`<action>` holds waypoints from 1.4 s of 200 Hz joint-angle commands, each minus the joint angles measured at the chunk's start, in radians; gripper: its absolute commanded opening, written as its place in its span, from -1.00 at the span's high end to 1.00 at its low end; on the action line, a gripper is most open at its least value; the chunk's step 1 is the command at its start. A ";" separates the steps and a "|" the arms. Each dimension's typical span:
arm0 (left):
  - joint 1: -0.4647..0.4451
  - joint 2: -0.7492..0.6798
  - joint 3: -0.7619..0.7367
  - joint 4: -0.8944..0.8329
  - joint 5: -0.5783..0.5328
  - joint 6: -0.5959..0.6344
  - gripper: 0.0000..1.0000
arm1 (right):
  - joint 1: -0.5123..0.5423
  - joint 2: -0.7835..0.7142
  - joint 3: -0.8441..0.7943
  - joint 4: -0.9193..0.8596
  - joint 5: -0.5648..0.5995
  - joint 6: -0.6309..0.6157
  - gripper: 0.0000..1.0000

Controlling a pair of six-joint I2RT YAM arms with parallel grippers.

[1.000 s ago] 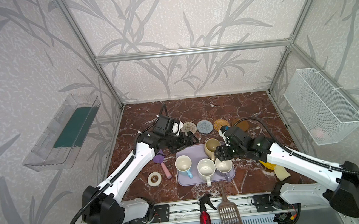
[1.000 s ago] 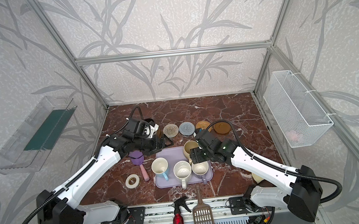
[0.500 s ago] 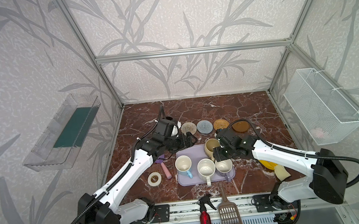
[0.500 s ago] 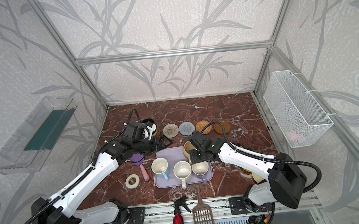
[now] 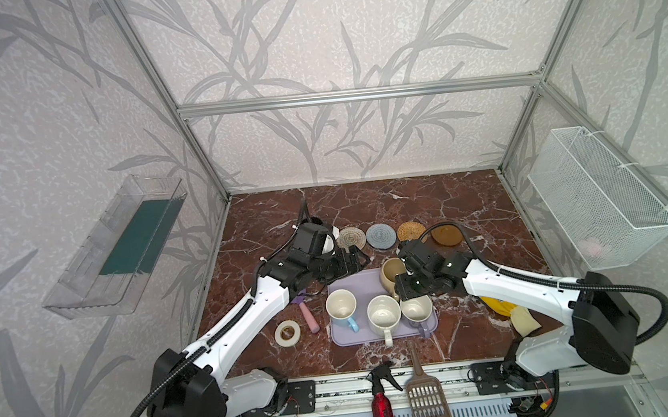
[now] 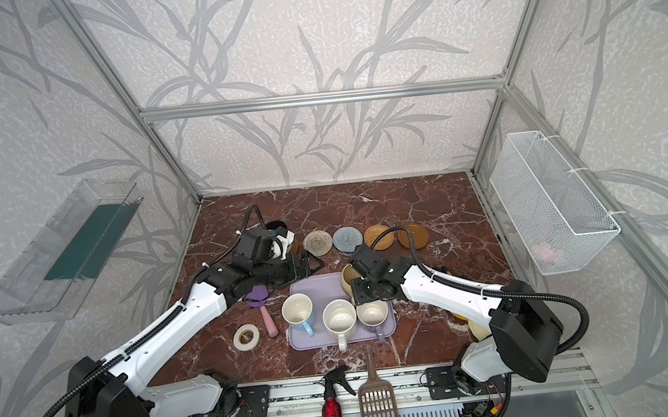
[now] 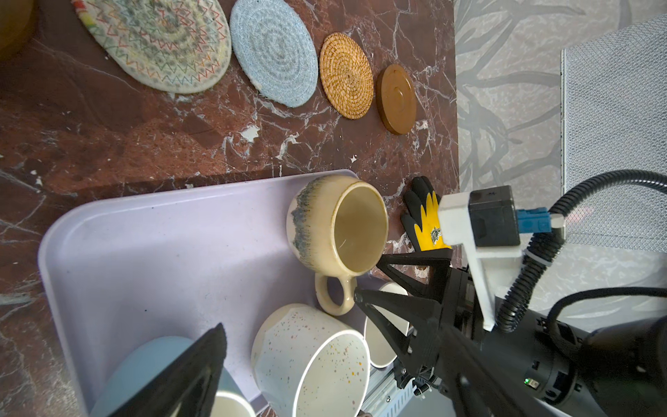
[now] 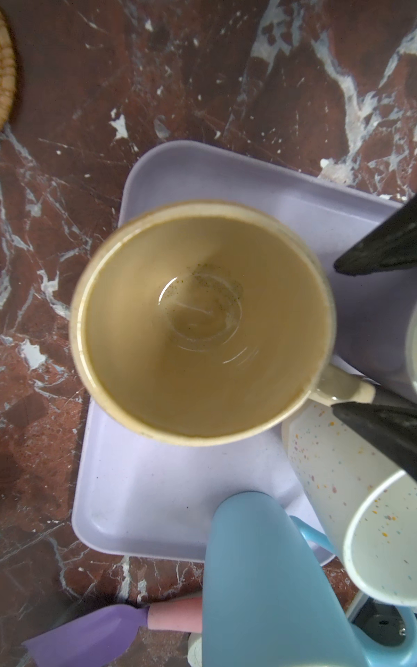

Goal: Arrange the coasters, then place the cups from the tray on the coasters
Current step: 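Move right gripper over the cream mug while left gripper swings toward the tray, then lower right gripper and grasp the cream mug by its handle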

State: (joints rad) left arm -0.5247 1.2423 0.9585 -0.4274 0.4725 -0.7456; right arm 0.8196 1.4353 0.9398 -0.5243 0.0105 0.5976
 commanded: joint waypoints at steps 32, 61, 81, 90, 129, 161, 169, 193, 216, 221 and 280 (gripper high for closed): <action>-0.007 -0.013 -0.016 0.028 -0.018 -0.021 -0.89 | 0.006 0.071 0.057 -0.002 0.000 -0.005 -0.18; -0.007 -0.019 -0.022 0.031 -0.017 -0.020 -0.89 | 0.004 0.102 0.079 -0.020 0.005 -0.009 -0.13; -0.006 -0.023 -0.028 0.034 -0.021 -0.019 -0.89 | 0.004 0.102 0.077 -0.015 0.012 -0.012 -0.08; -0.007 -0.024 -0.033 0.039 -0.023 -0.018 -0.89 | 0.004 0.102 0.079 -0.019 0.018 -0.017 -0.05; -0.006 -0.015 -0.038 0.054 -0.018 -0.019 -0.89 | 0.001 0.116 0.103 -0.031 0.046 -0.039 0.06; -0.006 -0.003 -0.037 0.062 -0.016 -0.015 -0.89 | 0.001 0.141 0.120 -0.034 0.055 -0.045 0.17; -0.007 -0.002 -0.037 0.062 -0.014 -0.015 -0.89 | 0.001 0.143 0.118 -0.032 0.060 -0.045 0.18; -0.005 0.000 -0.039 0.065 -0.015 -0.012 -0.89 | 0.001 0.139 0.110 -0.017 0.070 -0.046 0.24; -0.005 -0.001 -0.041 0.068 -0.018 -0.011 -0.89 | 0.001 0.148 0.118 -0.013 0.073 -0.051 0.28; -0.005 -0.002 -0.044 0.072 -0.021 -0.012 -0.89 | 0.001 0.151 0.120 -0.013 0.074 -0.051 0.27; -0.003 -0.003 -0.055 0.111 -0.025 -0.023 -0.89 | 0.000 0.185 0.139 -0.013 0.070 -0.059 0.35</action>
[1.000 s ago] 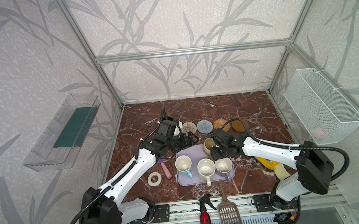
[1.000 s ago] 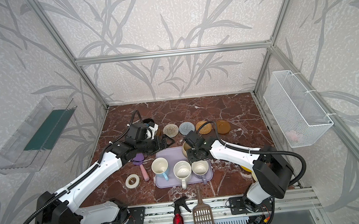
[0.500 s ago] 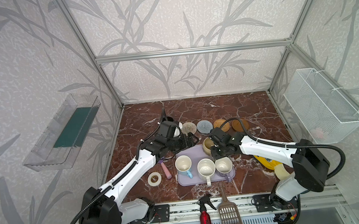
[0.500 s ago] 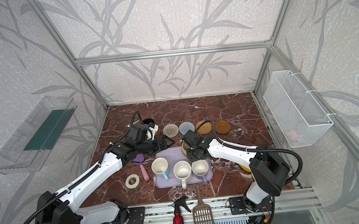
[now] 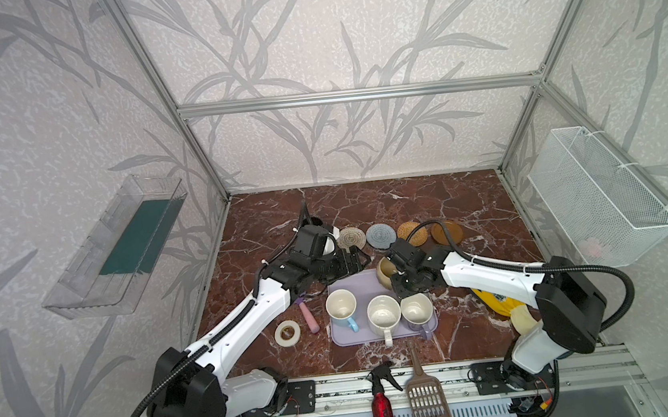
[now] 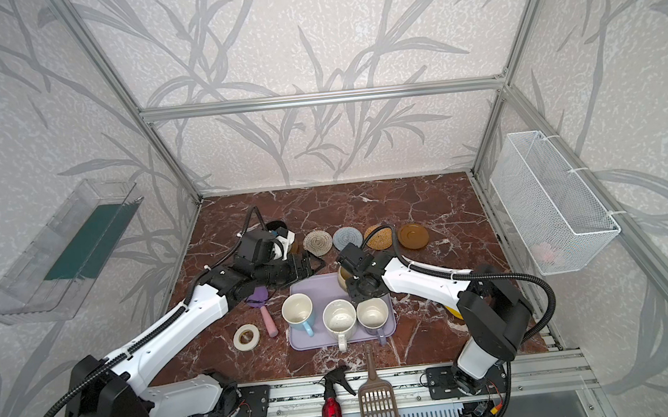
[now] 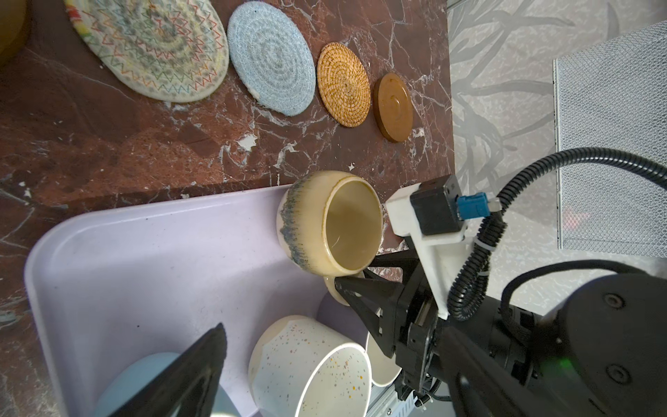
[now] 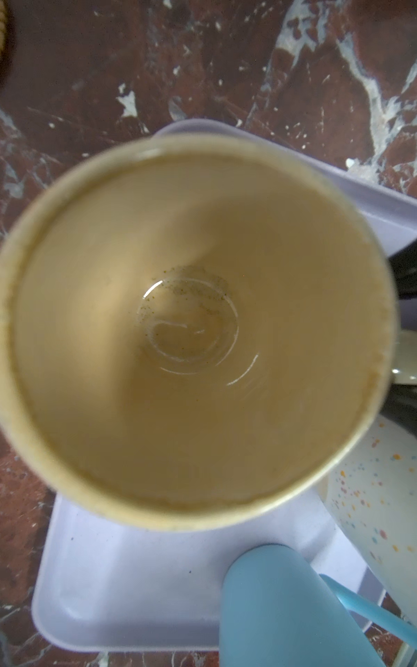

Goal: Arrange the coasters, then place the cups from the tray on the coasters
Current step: 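Lower right gripper and grasp the cream mug by its handle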

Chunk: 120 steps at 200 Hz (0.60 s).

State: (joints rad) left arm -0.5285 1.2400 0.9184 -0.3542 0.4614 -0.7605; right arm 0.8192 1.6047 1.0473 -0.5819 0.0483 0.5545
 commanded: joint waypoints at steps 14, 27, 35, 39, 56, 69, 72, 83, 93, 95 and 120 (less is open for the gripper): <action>0.001 0.009 -0.017 0.048 -0.006 -0.011 -0.89 | 0.000 0.009 0.031 0.050 0.039 -0.017 0.40; 0.000 0.020 -0.013 0.047 -0.003 -0.007 -0.89 | 0.000 0.002 0.026 0.071 0.035 -0.022 0.44; 0.000 0.028 -0.010 0.045 -0.002 -0.002 -0.89 | 0.000 -0.001 0.028 0.076 0.033 -0.024 0.46; 0.001 0.031 -0.008 0.043 -0.002 -0.001 -0.89 | 0.000 -0.001 0.031 0.074 0.033 -0.026 0.48; 0.002 0.035 -0.003 0.046 -0.003 -0.001 -0.88 | 0.000 -0.006 0.042 0.072 0.033 -0.034 0.53; 0.003 0.035 -0.003 0.050 -0.003 -0.003 -0.88 | 0.000 -0.014 0.043 0.071 0.035 -0.042 0.56; 0.003 0.034 -0.003 0.052 -0.003 -0.004 -0.89 | 0.000 -0.015 0.043 0.072 0.033 -0.042 0.57; 0.004 0.036 -0.003 0.055 -0.001 -0.006 -0.88 | 0.000 -0.026 0.040 0.073 0.033 -0.046 0.62; 0.003 0.038 -0.001 0.055 0.000 -0.007 -0.88 | 0.000 -0.039 0.033 0.084 0.030 -0.044 0.63; 0.003 0.038 -0.002 0.055 0.000 -0.007 -0.88 | 0.000 -0.042 0.032 0.086 0.030 -0.044 0.64; 0.003 0.039 -0.001 0.055 0.001 -0.003 -0.88 | 0.000 -0.063 0.027 0.096 0.036 -0.046 0.85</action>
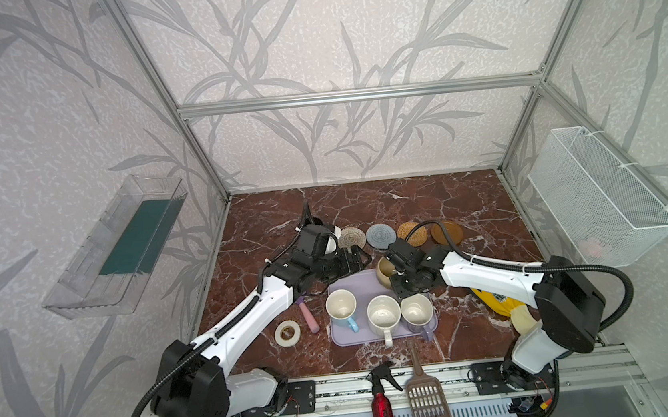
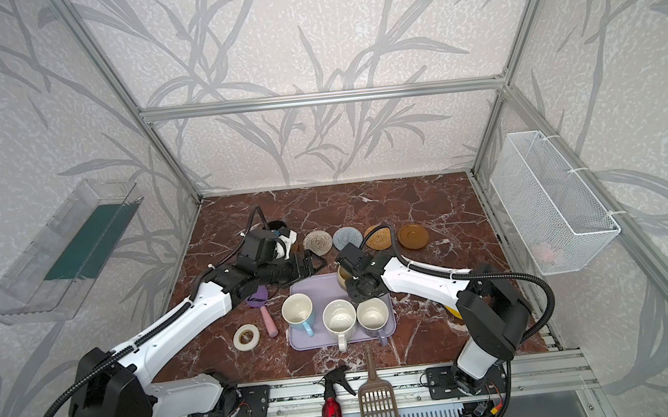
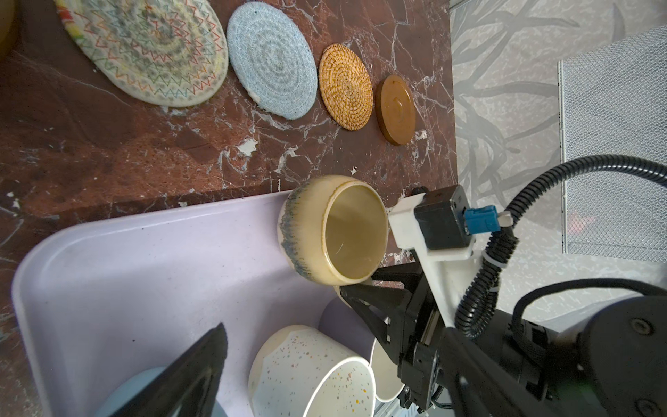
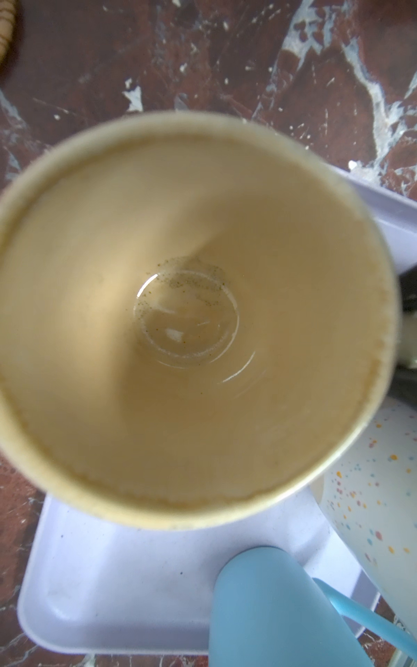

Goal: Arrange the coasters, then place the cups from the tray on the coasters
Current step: 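Lower right gripper and grasp the cream mug by its handle, then lift the cream mug with right gripper toward the coasters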

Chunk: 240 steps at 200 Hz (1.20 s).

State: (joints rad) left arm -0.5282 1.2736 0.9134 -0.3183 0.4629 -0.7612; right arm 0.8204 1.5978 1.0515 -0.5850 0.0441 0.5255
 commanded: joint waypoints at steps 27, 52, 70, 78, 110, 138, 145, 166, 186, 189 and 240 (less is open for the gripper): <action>0.003 0.006 0.002 0.025 -0.007 -0.003 -0.88 | -0.001 -0.064 0.029 0.102 0.051 -0.028 0.94; 0.006 0.004 0.004 0.027 -0.007 -0.003 -0.88 | -0.002 -0.067 0.040 0.102 0.044 -0.032 0.98; 0.008 -0.001 0.003 0.028 -0.012 0.000 -0.88 | 0.000 -0.082 0.045 0.098 0.046 -0.032 1.00; 0.008 -0.005 0.001 0.027 -0.019 0.002 -0.88 | 0.000 -0.092 0.040 0.103 0.047 -0.030 1.00; 0.011 -0.014 -0.013 0.041 -0.027 -0.003 -0.88 | 0.002 -0.121 0.020 0.115 0.054 -0.021 1.00; 0.015 -0.023 -0.023 0.055 -0.033 -0.012 -0.88 | 0.003 -0.152 0.009 0.135 0.065 -0.013 1.00; 0.017 -0.025 -0.024 0.055 -0.036 -0.012 -0.88 | 0.005 -0.158 0.009 0.137 0.068 -0.012 1.00; 0.019 -0.023 -0.027 0.057 -0.041 -0.016 -0.88 | 0.006 -0.154 0.019 0.130 0.059 -0.009 1.00; 0.021 -0.018 -0.033 0.068 -0.037 -0.021 -0.88 | 0.007 -0.131 0.020 0.100 0.044 -0.004 1.00; 0.021 -0.017 -0.035 0.069 -0.036 -0.022 -0.88 | 0.007 -0.129 0.021 0.093 0.043 -0.004 1.00; 0.028 -0.017 -0.039 0.074 -0.034 -0.023 -0.88 | 0.010 -0.151 -0.022 0.132 0.021 -0.023 1.00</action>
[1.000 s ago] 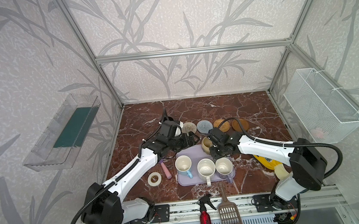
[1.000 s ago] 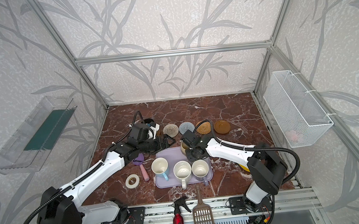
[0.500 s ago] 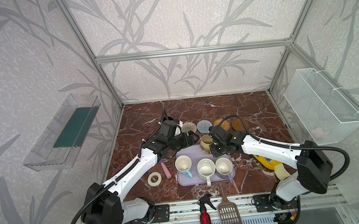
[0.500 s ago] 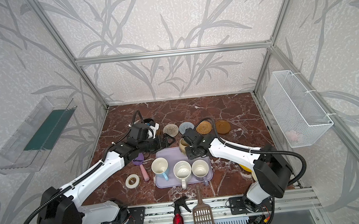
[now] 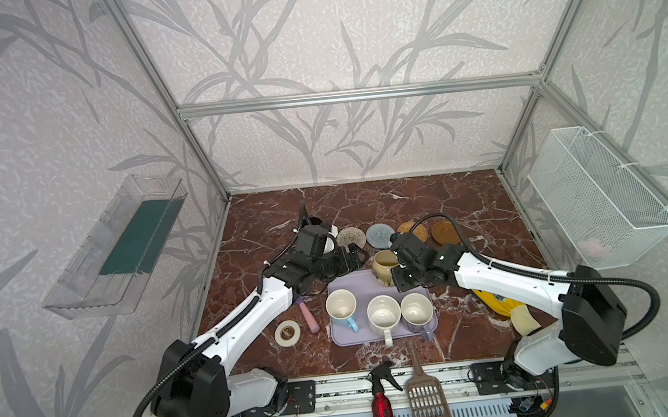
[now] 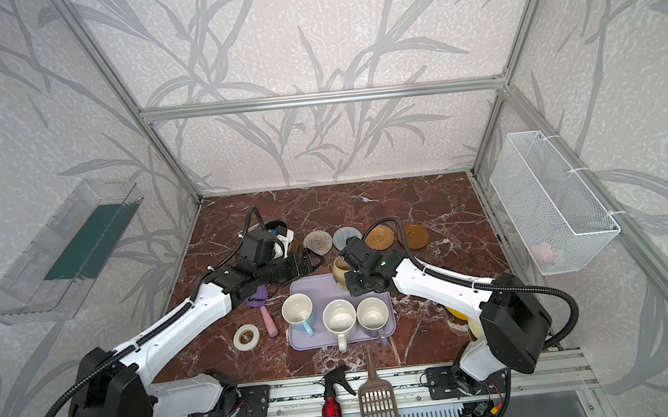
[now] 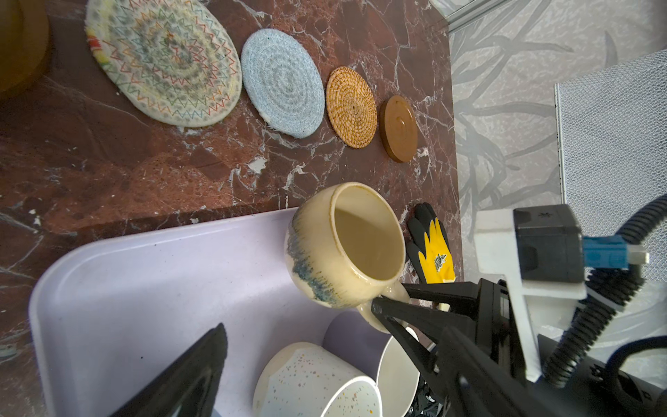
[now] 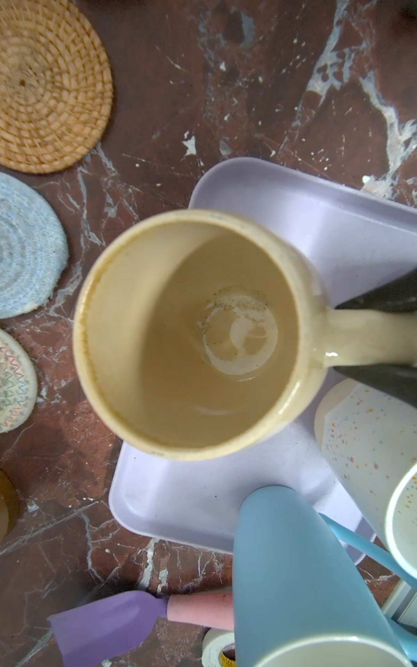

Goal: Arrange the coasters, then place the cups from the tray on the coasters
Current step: 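Lift the cream mug with right gripper toward the coasters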

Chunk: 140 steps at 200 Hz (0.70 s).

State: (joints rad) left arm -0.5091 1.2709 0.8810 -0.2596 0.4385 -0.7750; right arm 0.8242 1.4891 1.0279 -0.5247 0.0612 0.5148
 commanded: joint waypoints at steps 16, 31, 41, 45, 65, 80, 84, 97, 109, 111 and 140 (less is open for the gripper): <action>0.014 -0.020 -0.004 0.016 -0.013 -0.013 -0.88 | 0.006 -0.043 0.029 0.069 0.015 -0.025 1.00; 0.019 -0.032 -0.005 0.015 -0.022 -0.017 -0.89 | 0.009 -0.043 0.050 0.069 0.024 -0.032 1.00; 0.024 -0.042 -0.006 0.014 -0.029 -0.018 -0.89 | 0.015 -0.044 0.058 0.076 0.033 -0.032 1.00; 0.026 -0.047 -0.005 0.013 -0.030 -0.019 -0.89 | 0.018 -0.044 0.058 0.079 0.036 -0.030 1.00; 0.043 -0.070 -0.008 0.012 -0.044 -0.027 -0.91 | 0.027 -0.030 0.077 0.091 0.062 -0.016 1.00; 0.060 -0.084 -0.005 0.010 -0.053 -0.031 -0.94 | 0.034 -0.010 0.106 0.091 0.084 0.000 1.00; 0.066 -0.086 -0.003 0.004 -0.055 -0.033 -0.95 | 0.036 -0.004 0.113 0.092 0.091 0.003 1.00; 0.079 -0.089 0.008 -0.012 -0.053 -0.035 -0.98 | 0.042 0.018 0.138 0.094 0.115 0.013 1.00; 0.091 -0.093 0.015 -0.020 -0.044 -0.033 -0.98 | 0.044 0.036 0.164 0.092 0.125 0.019 1.00; 0.092 -0.094 0.016 -0.020 -0.045 -0.033 -0.98 | 0.045 0.038 0.168 0.092 0.127 0.020 1.00; 0.121 -0.100 0.024 -0.026 -0.039 -0.032 -0.99 | 0.049 0.080 0.213 0.114 0.158 0.028 1.00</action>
State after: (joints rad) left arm -0.4103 1.1950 0.8810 -0.2680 0.4088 -0.7986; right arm 0.8654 1.5471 1.1694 -0.4973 0.1490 0.5274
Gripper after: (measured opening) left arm 0.994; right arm 0.188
